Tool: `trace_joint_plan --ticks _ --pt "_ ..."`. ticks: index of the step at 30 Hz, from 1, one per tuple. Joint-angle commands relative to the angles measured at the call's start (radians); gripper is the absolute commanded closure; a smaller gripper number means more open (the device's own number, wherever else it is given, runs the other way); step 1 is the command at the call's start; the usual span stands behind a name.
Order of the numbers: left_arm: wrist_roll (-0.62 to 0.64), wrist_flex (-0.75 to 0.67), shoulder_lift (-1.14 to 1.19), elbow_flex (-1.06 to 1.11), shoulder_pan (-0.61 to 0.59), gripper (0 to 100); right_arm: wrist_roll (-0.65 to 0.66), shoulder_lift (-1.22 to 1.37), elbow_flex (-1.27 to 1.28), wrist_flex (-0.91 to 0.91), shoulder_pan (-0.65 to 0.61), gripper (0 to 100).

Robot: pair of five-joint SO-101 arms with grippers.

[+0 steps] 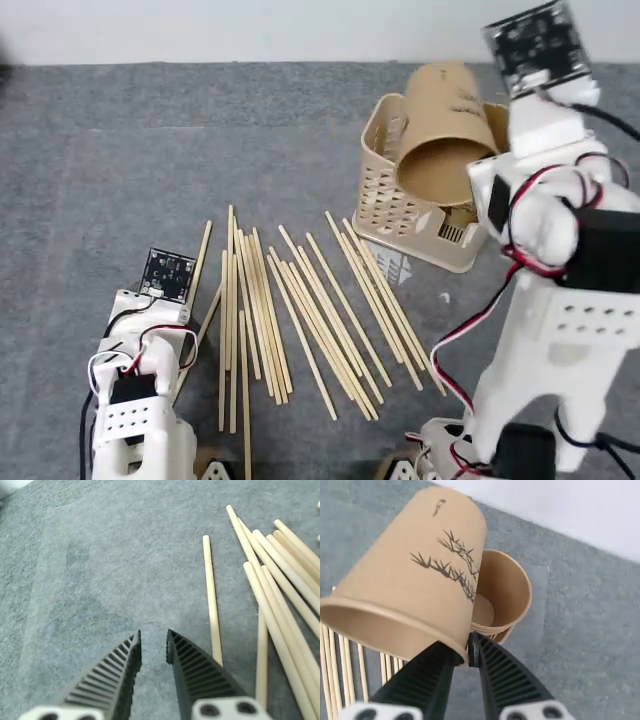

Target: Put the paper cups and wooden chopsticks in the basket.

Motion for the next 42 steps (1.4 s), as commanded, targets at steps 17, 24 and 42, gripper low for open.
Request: trace_joint_plan --ticks 17,24,42 --pt "0.003 -0.02 0.0 -0.008 0.0 91 -0.061 -0.004 0.087 0.044 0.159 99.0" --pt "0.003 -0.02 0.0 -0.008 0.0 91 -0.06 -0.065 0.117 0.041 0.157 97.6" --pt "0.003 -0.02 0.0 -0.008 0.0 91 -0.061 0.099 0.115 -0.325 0.076 79.8"
